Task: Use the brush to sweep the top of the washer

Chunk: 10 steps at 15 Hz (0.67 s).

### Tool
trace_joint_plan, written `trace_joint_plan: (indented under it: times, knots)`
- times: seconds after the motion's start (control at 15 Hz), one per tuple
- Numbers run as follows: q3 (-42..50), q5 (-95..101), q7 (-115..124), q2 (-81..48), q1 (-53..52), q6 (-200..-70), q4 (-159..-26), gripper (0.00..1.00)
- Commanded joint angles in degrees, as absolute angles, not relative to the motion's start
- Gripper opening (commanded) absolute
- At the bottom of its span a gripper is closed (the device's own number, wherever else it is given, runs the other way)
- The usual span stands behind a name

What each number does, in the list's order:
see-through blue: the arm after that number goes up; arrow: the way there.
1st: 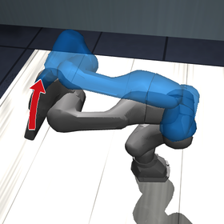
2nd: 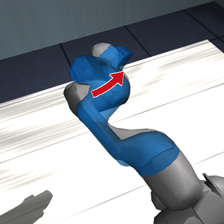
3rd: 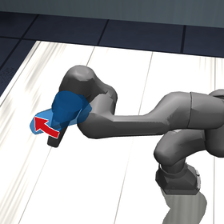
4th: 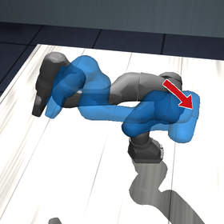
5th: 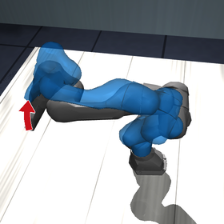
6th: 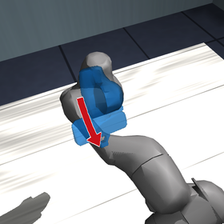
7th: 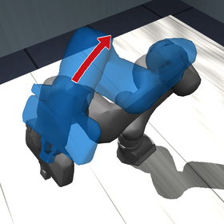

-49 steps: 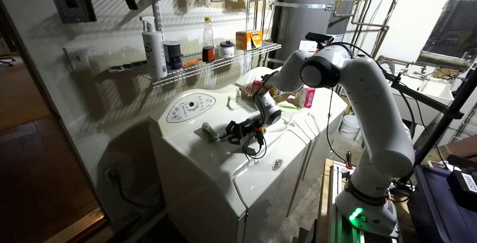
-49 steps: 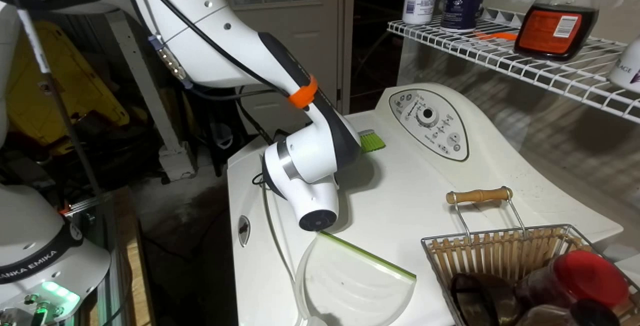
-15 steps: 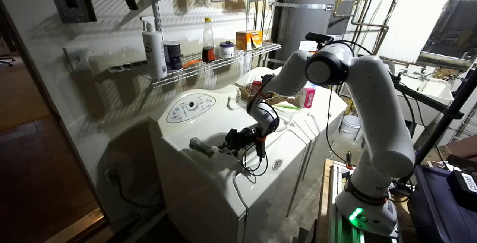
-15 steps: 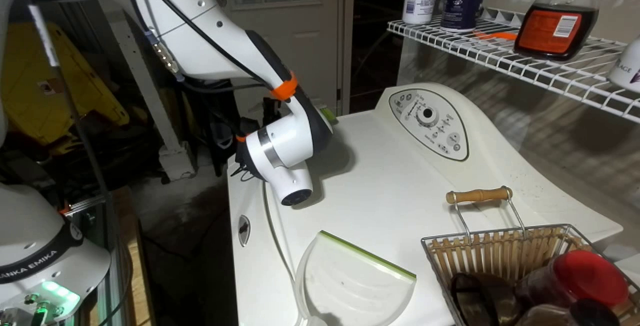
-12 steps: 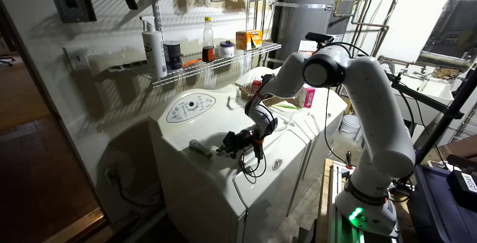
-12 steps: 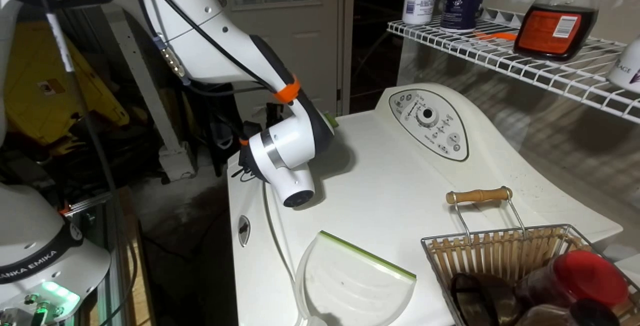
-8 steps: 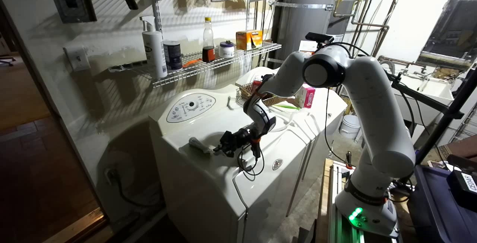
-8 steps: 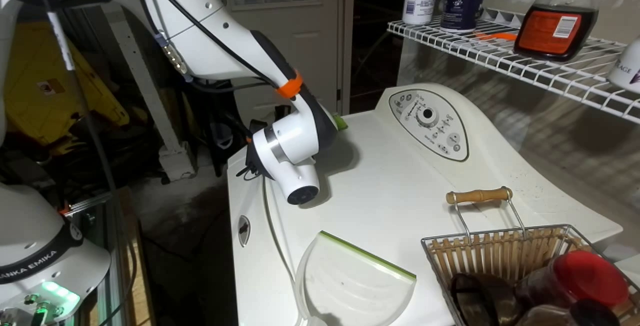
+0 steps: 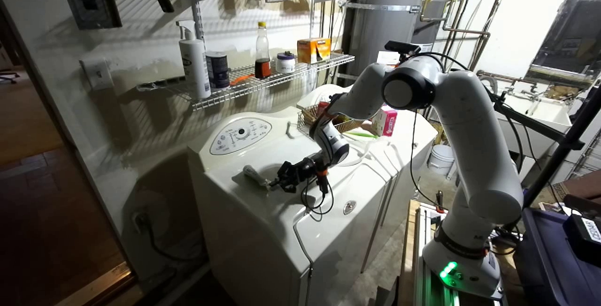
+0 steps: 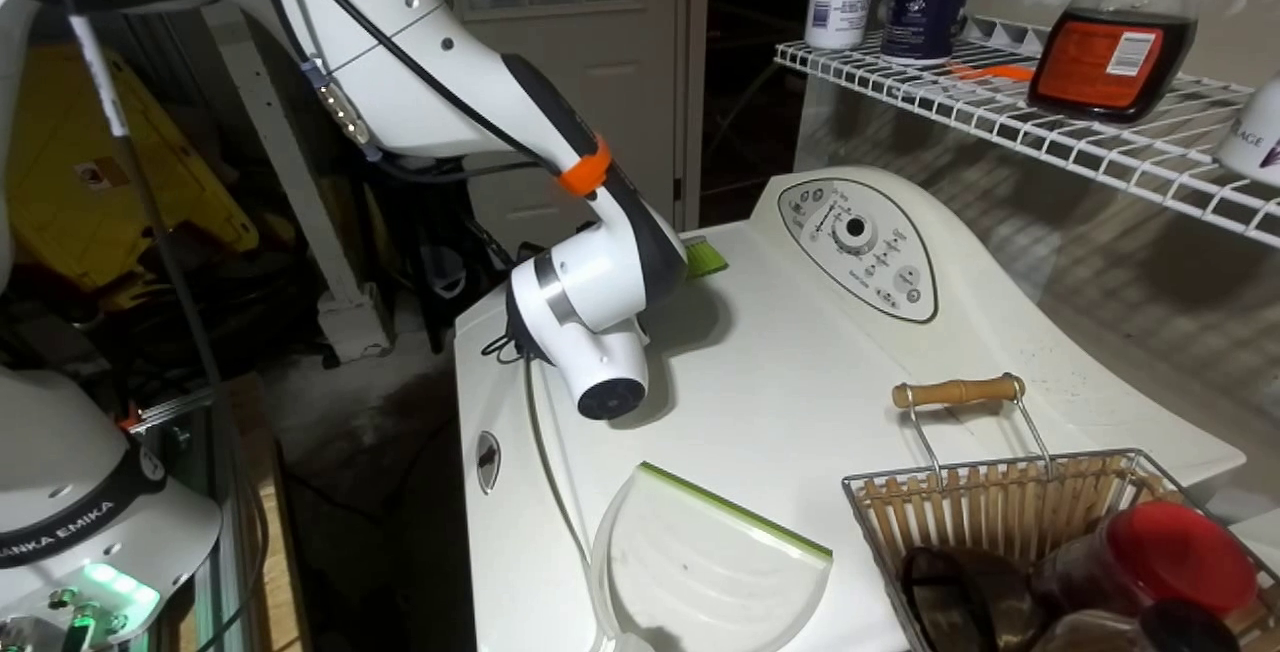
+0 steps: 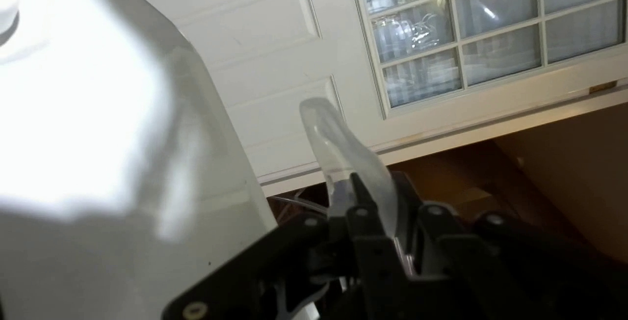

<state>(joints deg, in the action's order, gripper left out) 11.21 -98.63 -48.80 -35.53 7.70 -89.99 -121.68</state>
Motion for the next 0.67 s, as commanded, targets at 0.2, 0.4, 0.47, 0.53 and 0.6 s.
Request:
trace_joint_plan:
  times: [0.2,0.4,0.47,0.53,0.6]
  knots:
    - [14.63,-98.85,-43.60,-36.04,11.01,-92.62,-122.90,0.04]
    - [15.97,-98.70,-41.58,-35.60,12.43,-92.78,-123.70,0.04]
    - [16.42,-98.65,-41.17,-35.43,12.87,-92.85,-124.00,0.04]
    - [16.82,-98.50,-40.44,-35.30,13.30,-92.81,-124.33,0.04]
    - [17.24,-98.50,-40.05,-35.29,13.71,-92.98,-124.52,0.04]
